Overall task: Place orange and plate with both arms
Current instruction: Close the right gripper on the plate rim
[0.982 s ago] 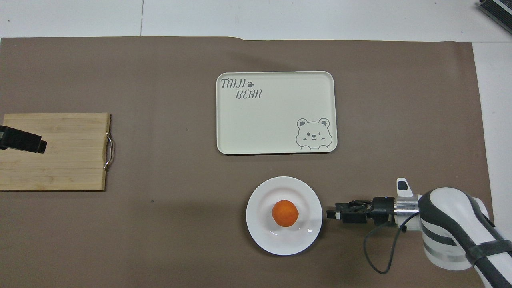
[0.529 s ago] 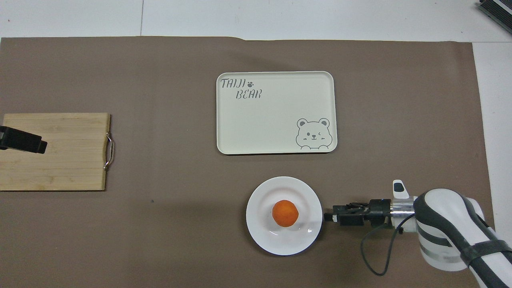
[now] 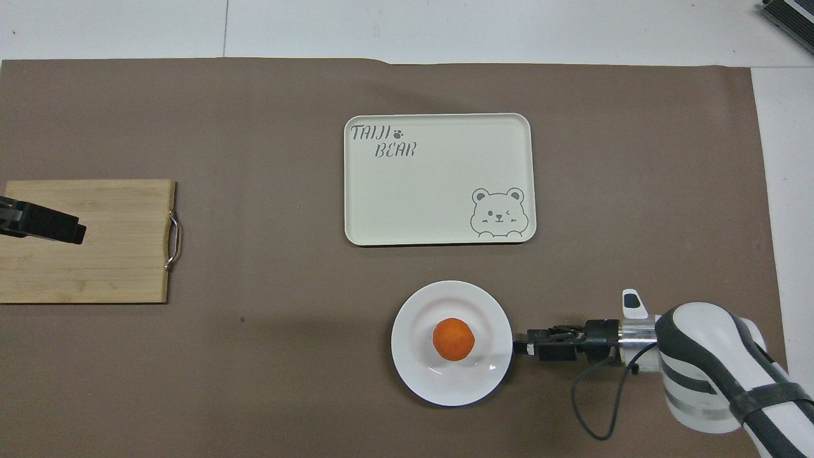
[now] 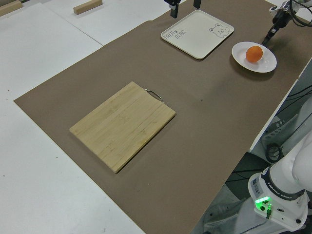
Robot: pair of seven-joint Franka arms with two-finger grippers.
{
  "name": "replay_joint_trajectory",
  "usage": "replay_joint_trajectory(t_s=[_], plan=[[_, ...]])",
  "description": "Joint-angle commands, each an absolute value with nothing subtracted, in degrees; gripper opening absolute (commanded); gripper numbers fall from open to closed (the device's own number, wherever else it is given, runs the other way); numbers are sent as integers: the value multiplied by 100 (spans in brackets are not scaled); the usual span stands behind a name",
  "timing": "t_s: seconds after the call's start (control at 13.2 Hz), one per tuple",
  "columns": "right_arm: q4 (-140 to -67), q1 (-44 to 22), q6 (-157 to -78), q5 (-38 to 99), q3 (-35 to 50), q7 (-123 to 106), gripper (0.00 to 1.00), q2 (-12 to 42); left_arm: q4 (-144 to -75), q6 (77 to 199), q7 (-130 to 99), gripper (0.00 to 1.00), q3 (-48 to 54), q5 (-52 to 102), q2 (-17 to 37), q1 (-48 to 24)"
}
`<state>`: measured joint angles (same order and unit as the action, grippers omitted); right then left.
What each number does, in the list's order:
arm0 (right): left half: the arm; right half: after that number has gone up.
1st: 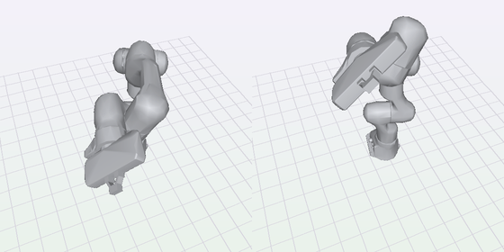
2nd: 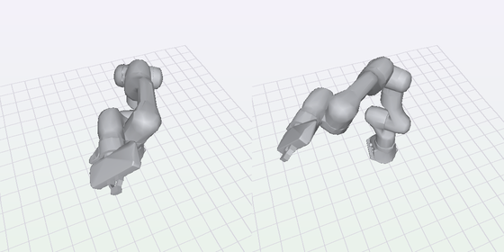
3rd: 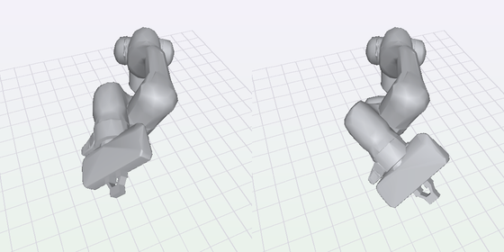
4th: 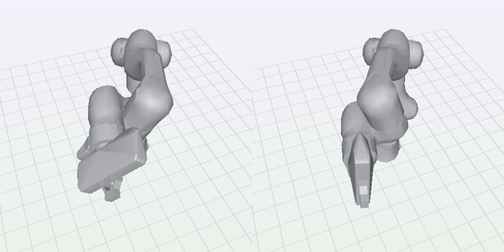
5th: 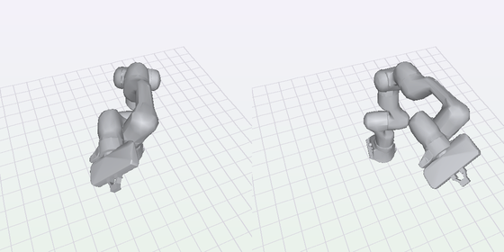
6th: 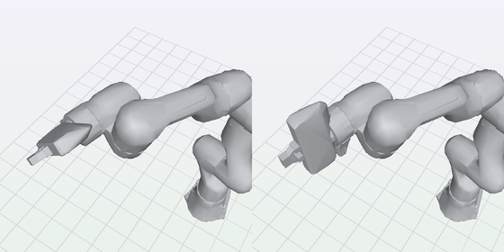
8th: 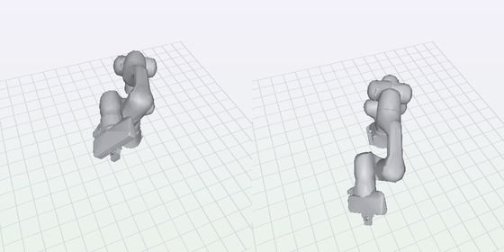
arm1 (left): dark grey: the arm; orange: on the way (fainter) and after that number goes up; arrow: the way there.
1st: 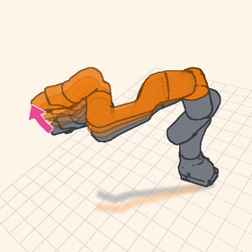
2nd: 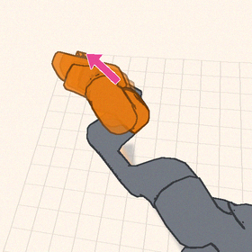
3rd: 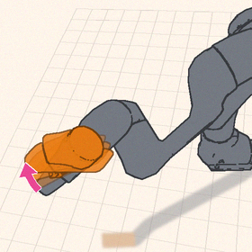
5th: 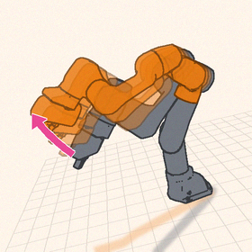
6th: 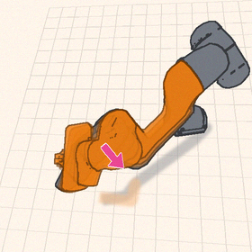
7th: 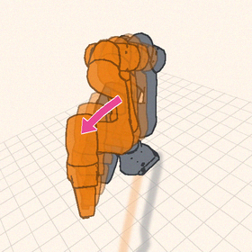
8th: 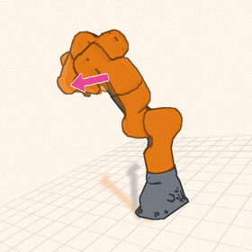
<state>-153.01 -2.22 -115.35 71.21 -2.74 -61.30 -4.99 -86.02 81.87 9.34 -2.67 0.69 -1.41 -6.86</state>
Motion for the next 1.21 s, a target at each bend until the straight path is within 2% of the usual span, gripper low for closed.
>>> replay_joint_trajectory(t_s=[0.0, 0.15, 0.91, 0.98, 1.13], plan=[[-15363, -605, -11917, 7653, -220, -6082, 100, -519, -9270, 8428, 879, 100, -255, 9, -570, -703], [-15355, -957, -12190, 8032, -220, -6073, 100, -475, -9553, 8630, 870, 100, -237, 9, -755, -712], [-15363, -967, -12269, 8068, -220, -6091, 100, -483, -9492, 8578, 748, 100, -220, -17, -712, -712], [-15363, -967, -12270, 8068, -220, -6091, 95, -483, -9440, 8578, 747, 100, -220, -18, -695, -712], [-15363, -967, -12278, 8068, -220, -6091, 76, -475, -9265, 8552, 721, 100, -220, -18, -589, -703]])
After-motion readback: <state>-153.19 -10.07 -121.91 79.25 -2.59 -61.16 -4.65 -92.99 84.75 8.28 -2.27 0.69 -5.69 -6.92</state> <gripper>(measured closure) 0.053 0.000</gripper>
